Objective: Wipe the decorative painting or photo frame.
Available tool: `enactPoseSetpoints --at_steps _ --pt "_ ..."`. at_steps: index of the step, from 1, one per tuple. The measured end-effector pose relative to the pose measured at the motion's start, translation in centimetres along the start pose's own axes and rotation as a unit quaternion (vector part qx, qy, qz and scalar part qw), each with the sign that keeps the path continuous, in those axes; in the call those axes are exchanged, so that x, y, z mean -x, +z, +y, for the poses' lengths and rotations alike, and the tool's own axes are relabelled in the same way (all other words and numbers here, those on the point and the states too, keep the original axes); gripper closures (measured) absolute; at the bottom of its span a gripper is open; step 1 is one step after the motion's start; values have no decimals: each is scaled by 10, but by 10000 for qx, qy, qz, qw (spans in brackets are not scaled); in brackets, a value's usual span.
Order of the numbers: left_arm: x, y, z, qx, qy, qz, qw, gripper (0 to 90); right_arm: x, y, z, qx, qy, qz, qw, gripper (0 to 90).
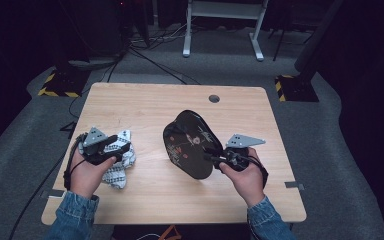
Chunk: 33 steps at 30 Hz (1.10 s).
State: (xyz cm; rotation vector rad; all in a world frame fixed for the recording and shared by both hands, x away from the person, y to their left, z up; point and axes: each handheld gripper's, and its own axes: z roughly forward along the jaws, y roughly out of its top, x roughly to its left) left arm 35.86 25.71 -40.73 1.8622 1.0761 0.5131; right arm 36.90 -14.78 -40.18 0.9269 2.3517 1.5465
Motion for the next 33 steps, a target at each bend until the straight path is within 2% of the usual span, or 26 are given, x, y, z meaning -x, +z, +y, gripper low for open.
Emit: enactPoseSetpoints --at_steps 4,7,9,11,14,16,23,24,25,32,33 --pt "19 1 11 125 169 -274 9994 405 -2 -6 2 131 77 -21 9999 635" --pt "28 8 14 93 265 -420 9987 405 -4 -12 3 229 88 -127 9996 598" --pt "30 12 14 86 276 -487 9984 414 -4 -14 3 251 60 -175 9995 589" --pt "35 21 15 90 202 -688 9974 416 -6 -20 3 301 32 -277 9992 581" --pt "39 32 16 38 235 -761 9968 414 -8 -26 3 342 23 -378 9987 575" --pt "40 42 15 -2 254 -819 9963 407 -9 -31 3 362 12 -435 9984 574" --pt "38 75 10 -72 15 -978 9952 359 -11 -41 1 387 -7 -616 9974 568" --pt "38 75 10 -72 15 -978 9952 353 -11 -41 1 387 -7 -616 9974 568" --pt "37 83 9 -91 -91 -1061 9943 347 -11 -44 0 372 -4 -668 9971 568" --pt "36 103 4 -168 -56 -1180 9929 335 -15 -51 1 344 -49 -817 9961 571" --pt "36 106 3 -160 -19 -1257 9919 331 -16 -51 1 350 -53 -821 9960 573"
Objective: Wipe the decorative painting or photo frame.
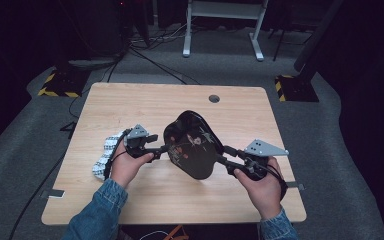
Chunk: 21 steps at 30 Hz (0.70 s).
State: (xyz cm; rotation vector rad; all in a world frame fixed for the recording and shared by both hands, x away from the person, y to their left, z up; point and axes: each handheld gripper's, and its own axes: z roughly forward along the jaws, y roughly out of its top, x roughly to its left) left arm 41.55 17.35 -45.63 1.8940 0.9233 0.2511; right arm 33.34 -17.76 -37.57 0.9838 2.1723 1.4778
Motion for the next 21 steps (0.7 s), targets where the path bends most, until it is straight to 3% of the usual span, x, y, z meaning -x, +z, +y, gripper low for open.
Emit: enactPoseSetpoints --at_steps 13,21 --pt "-6 17 -10 -32 -169 -439 9989 305 -7 3 2 -222 -173 -38 9996 677" --pt "-8 24 -14 26 -19 -619 9981 310 -8 3 3 -287 -243 -58 9993 737"
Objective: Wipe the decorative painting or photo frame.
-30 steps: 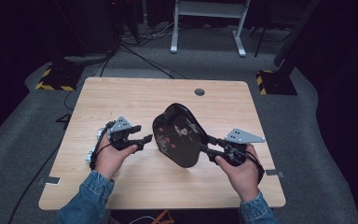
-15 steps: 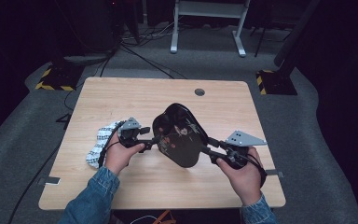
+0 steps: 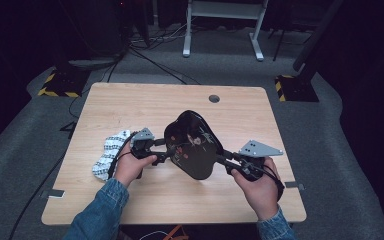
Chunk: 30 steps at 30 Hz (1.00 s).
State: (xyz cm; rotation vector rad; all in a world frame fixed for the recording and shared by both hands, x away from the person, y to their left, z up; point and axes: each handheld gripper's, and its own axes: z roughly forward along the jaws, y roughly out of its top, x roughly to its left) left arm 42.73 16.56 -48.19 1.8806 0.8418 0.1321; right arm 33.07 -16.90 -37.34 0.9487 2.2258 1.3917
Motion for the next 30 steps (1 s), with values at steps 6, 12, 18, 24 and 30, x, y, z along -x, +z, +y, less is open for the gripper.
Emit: enactPoseSetpoints --at_steps 6,12,18,24,30 --pt "0 4 -2 23 51 -227 9997 317 -1 1 0 -4 -28 8 10000 766" --pt "-1 8 -4 73 78 -354 9993 312 -1 2 0 22 -11 85 10000 773" --pt "-3 11 -6 66 2 -474 9989 301 0 3 0 45 5 129 9999 774" --pt "-2 10 -5 23 13 -425 9991 305 1 3 0 51 34 140 9999 777" --pt "0 7 -1 -126 -61 -337 9993 316 1 4 0 63 69 148 9998 781"
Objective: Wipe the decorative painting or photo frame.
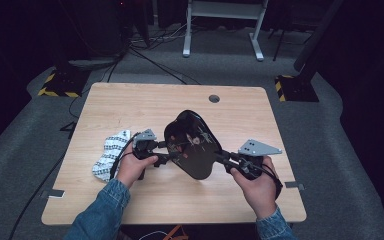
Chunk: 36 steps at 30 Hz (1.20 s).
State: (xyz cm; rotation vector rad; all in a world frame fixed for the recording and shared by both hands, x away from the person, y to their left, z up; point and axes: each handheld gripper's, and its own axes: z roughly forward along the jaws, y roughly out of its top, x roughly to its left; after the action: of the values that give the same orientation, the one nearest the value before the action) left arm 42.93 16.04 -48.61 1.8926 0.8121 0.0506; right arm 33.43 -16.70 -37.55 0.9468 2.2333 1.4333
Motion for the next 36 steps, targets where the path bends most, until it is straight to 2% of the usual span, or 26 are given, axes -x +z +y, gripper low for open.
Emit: enactPoseSetpoints --at_steps 2,4,11,17,21,36 --pt "0 -3 3 -161 51 36 9999 333 -1 1 1 -3 -15 0 10000 783" --pt "0 -4 4 -224 61 68 9997 361 -1 1 1 -3 -32 -1 10000 783" --pt "-2 -4 4 -209 95 34 9997 368 0 3 1 0 -15 15 10000 781" --pt "-3 -3 4 -165 33 -28 9999 367 1 3 1 -3 -11 39 10000 782" --pt "-2 -3 5 -207 69 28 9998 369 4 3 0 42 62 79 9999 784" --pt "1 -10 6 -300 3 268 9992 433 7 8 3 75 -14 139 9999 769"
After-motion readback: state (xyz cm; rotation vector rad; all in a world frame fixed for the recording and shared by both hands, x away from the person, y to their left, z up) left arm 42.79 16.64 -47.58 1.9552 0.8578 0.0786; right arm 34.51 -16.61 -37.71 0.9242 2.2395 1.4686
